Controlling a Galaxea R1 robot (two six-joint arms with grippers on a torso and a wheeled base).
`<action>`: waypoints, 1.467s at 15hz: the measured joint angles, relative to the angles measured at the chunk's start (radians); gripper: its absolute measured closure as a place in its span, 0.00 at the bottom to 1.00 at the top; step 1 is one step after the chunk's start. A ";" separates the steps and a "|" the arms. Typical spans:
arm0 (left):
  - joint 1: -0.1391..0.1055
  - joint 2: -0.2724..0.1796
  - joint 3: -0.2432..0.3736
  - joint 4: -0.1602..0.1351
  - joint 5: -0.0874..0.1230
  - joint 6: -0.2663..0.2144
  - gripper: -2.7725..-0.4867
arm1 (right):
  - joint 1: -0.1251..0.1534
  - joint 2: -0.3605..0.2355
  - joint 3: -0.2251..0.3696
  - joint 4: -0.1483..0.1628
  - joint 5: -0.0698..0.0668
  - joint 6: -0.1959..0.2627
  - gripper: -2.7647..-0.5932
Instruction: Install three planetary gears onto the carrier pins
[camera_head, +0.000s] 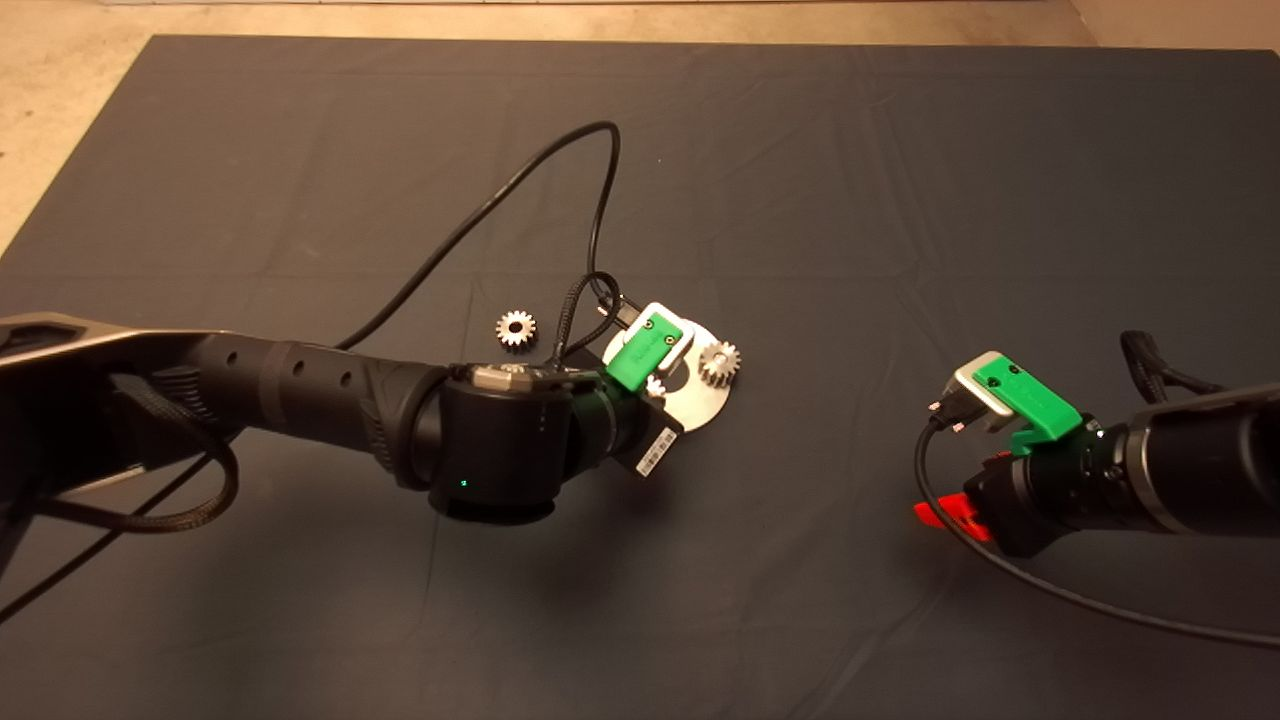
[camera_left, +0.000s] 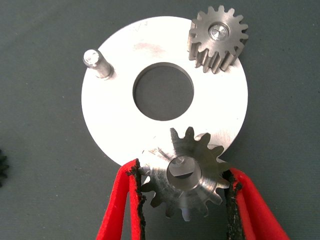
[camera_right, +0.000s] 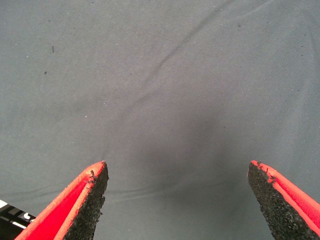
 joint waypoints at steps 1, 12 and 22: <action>0.002 0.000 -0.001 0.000 0.000 0.000 0.91 | 0.000 0.000 0.000 0.000 0.000 0.000 0.32; 0.036 0.000 -0.012 0.038 -0.016 -0.003 0.91 | 0.000 0.000 0.000 0.000 0.000 0.000 0.32; 0.050 0.000 -0.034 0.077 -0.037 -0.002 0.91 | 0.000 0.000 0.000 0.000 0.000 0.000 0.32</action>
